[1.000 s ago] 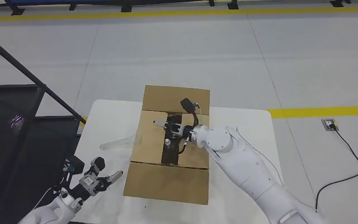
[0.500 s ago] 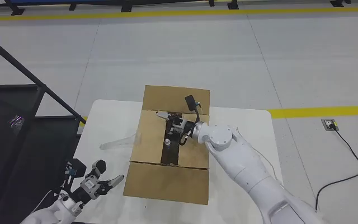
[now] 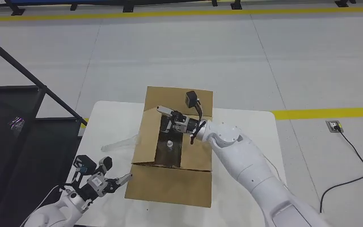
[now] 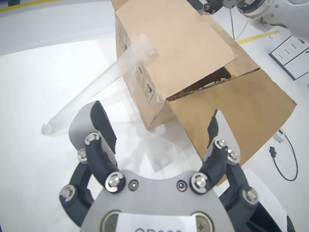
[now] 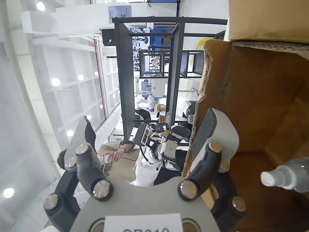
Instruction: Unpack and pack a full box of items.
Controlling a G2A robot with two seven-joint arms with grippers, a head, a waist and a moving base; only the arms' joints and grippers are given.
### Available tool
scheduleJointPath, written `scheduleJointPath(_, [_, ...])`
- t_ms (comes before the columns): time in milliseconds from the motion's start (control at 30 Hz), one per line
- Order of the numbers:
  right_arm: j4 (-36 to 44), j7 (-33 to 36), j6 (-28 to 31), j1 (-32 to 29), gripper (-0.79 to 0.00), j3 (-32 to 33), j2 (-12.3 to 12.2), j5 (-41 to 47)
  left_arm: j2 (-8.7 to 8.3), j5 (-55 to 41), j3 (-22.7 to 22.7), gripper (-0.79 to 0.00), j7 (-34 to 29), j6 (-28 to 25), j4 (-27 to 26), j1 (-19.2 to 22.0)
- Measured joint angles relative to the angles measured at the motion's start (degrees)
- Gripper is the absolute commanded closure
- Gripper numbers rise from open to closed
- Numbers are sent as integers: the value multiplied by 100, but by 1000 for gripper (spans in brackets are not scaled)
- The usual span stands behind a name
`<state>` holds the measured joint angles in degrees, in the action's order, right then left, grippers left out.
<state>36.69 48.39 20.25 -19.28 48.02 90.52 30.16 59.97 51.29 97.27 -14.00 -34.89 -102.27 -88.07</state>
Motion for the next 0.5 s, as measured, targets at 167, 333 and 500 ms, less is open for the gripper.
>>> scheduleJointPath(167, [208,-75,-6,-6,-785,-67,91,-36,25,364,-350,-785,21,290,29,326])
scheduleJointPath(333, [299,-27,5,25,-785,-161,207,-3,67,541,-742,-785,95,550,251,706])
scheduleJointPath(500, [308,122,132,43,-785,-236,308,39,111,368,-898,-785,285,880,355,892])
